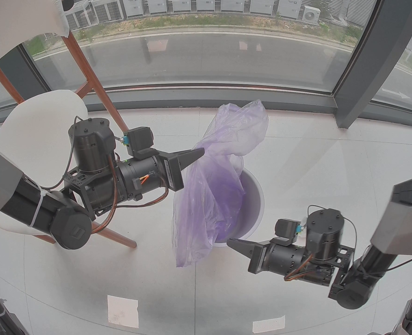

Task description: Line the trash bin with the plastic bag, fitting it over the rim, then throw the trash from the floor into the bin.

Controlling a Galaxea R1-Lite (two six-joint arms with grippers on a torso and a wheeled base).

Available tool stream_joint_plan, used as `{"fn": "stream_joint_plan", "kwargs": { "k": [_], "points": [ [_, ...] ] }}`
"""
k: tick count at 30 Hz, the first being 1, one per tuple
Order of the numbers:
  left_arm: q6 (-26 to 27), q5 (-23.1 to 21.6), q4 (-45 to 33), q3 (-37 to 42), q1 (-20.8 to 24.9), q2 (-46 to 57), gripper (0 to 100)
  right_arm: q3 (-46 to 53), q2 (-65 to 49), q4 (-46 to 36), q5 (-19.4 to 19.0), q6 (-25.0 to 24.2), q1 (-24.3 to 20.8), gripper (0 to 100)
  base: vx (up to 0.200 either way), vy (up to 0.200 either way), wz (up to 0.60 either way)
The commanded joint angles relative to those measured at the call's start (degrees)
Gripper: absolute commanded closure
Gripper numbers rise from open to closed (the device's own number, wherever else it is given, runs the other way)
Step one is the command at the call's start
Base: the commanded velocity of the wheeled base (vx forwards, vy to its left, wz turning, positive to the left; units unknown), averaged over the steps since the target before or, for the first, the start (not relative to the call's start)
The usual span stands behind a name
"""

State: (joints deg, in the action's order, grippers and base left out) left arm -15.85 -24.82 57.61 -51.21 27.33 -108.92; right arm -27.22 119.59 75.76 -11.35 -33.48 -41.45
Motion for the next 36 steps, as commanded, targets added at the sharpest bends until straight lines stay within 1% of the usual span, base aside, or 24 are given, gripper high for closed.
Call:
{"fn": "stream_joint_plan", "kwargs": {
  "k": [1,4,5,7,8,11,12,13,14,16,18,20,21,22,23,28,30,33,36],
  "points": [
    [5.0,2.0,-3.6,1.8,-0.2,0.0,100,6.3,-15.4,-2.7,-1.0,-0.3,-0.5,100,0.0,0.0,0.0],
    [6.5,2.1,-5.7,2.6,-0.1,1.1,100,5.3,-17.5,-3.8,-1.0,-1.6,0.4,100,0.0,0.0,0.0],
    [7.0,2.4,-6.7,2.8,0.4,1.5,100,2.9,-19.3,-4.2,-1.0,-4.9,2.2,100,0.0,0.0,0.0],
    [7.2,3.5,-9.0,3.4,1.1,2.7,100,0.2,-20.4,-4.9,-0.7,-7.8,2.9,100,0.0,0.0,0.0],
    [7.3,4.0,-10.1,4.0,1.9,3.4,100,-1.2,-20.7,-6.2,-0.5,-8.9,3.3,100,0.0,0.0,0.0],
    [7.5,4.3,-10.9,5.7,3.6,4.2,100,-4.2,-21.6,-13.5,1.0,-9.3,5.1,100,0.0,0.0,0.0],
    [9.0,4.3,-10.9,6.8,4.4,4.2,100,-6.7,-22.3,-17.8,1.9,-10.1,5.7,0,0.0,0.0,0.0],
    [10.9,4.3,-10.8,7.4,4.4,4.2,100,-8.4,-22.7,-19.9,2.4,-11.3,6.2,0,0.0,0.0,0.0],
    [14.9,4.6,-10.5,8.4,4.3,4.2,100,-10.7,-23.2,-22.4,2.9,-13.6,6.8,0,0.0,0.0,0.0],
    [19.0,6.2,-9.9,10.1,4.6,4.2,100,-13.5,-23.9,-26.0,3.4,-17.0,7.1,0,0.0,0.0,0.0],
    [19.5,8.0,-9.2,11.4,5.7,4.2,100,-17.2,-24.4,-33.5,3.6,-18.2,7.2,0,0.0,0.0,0.0],
    [20.2,8.4,-8.4,12.1,6.2,4.0,100,-20.5,-24.3,-39.8,3.8,-18.4,7.2,0,0.0,0.0,0.0],
    [20.4,8.4,-8.3,12.2,6.2,4.0,100,-21.4,-24.2,-41.2,3.9,-18.5,7.2,0,0.0,0.0,0.0],
    [21.5,8.3,-7.3,12.9,6.4,3.9,100,-24.4,-23.6,-45.2,4.0,-18.6,7.2,0,0.0,0.0,0.0],
    [22.0,8.4,-6.7,13.3,6.6,3.8,100,-25.8,-23.2,-46.8,4.0,-18.6,7.3,0,0.0,0.0,0.0],
    [22.5,8.6,-5.8,13.6,6.6,3.6,100,-31.3,-19.6,-50.8,4.6,-19.3,8.8,0,0.0,0.0,0.0],
    [22.5,8.6,-5.8,13.5,6.6,3.5,100,-32.5,-17.5,-50.9,5.9,-20.2,9.4,0,0.0,0.0,0.0],
    [22.4,8.6,-5.8,13.2,6.3,3.5,100,-32.2,-16.1,-51.0,7.2,-20.6,9.5,0,0.0,0.0,0.0],
    [22.2,8.6,-5.8,12.8,6.2,3.5,100,-31.0,-15.5,-50.8,7.6,-20.7,9.5,0,0.0,0.0,0.0]
  ]
}}
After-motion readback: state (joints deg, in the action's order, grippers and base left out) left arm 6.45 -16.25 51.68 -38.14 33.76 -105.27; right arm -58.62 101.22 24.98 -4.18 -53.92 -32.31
